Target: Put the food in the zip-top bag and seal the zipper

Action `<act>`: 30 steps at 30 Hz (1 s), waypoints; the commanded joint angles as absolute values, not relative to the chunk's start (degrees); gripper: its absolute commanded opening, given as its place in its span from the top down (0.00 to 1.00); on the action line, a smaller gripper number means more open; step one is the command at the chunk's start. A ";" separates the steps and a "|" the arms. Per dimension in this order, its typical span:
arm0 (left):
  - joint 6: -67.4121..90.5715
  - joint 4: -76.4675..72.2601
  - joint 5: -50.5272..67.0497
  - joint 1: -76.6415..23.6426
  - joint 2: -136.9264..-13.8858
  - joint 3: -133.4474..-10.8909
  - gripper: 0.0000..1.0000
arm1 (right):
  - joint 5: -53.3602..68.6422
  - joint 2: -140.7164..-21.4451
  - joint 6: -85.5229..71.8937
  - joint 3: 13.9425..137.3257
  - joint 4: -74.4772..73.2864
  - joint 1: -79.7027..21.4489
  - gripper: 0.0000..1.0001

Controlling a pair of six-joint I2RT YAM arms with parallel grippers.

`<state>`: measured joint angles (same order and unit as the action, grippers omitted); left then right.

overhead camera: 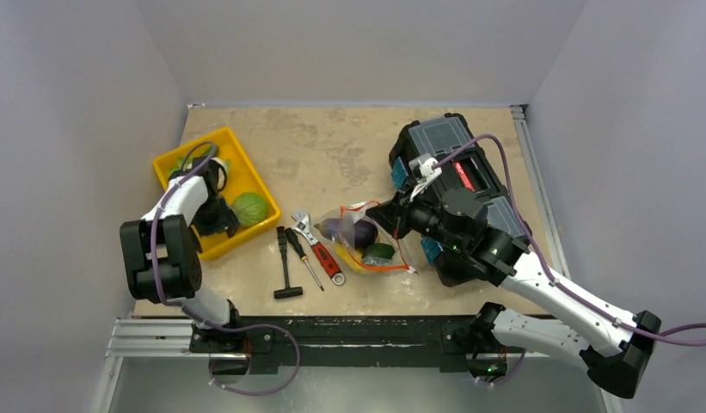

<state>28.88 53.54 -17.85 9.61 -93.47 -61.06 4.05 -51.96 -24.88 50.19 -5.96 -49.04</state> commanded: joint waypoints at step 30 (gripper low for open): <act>6.43 25.37 -16.46 19.36 -102.81 -78.00 0.60 | 2.55 -50.54 -24.68 47.11 -0.29 -48.67 1.00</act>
